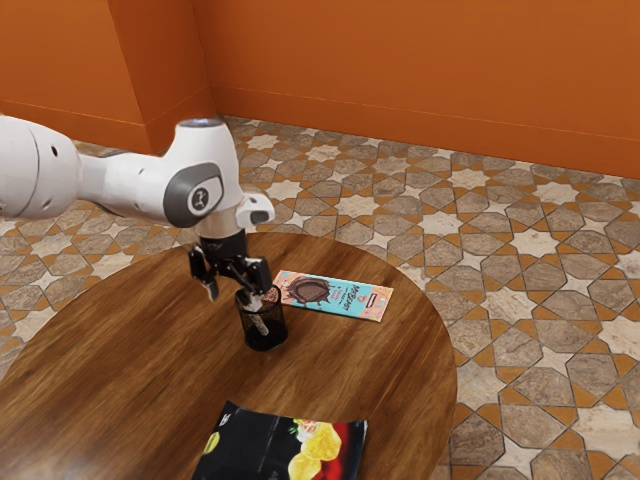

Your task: Take the marker out of the pen holder and place it to the left of the pen holder.

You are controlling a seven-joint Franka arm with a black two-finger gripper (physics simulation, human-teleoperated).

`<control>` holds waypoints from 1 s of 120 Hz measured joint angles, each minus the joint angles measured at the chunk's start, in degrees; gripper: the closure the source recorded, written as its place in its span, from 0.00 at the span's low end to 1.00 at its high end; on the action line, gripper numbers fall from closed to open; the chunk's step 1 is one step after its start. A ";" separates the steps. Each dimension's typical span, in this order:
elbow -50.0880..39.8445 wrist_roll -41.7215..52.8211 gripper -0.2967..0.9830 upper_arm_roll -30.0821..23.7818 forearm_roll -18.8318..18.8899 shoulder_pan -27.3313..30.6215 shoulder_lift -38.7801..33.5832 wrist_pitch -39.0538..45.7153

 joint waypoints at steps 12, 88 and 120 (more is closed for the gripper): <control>0.14 0.24 0.25 0.00 0.18 0.06 0.97 2.00; 0.03 1.91 0.79 -0.02 0.27 0.56 0.55 4.81; -0.67 1.44 0.83 -0.05 1.51 0.39 -15.51 -5.95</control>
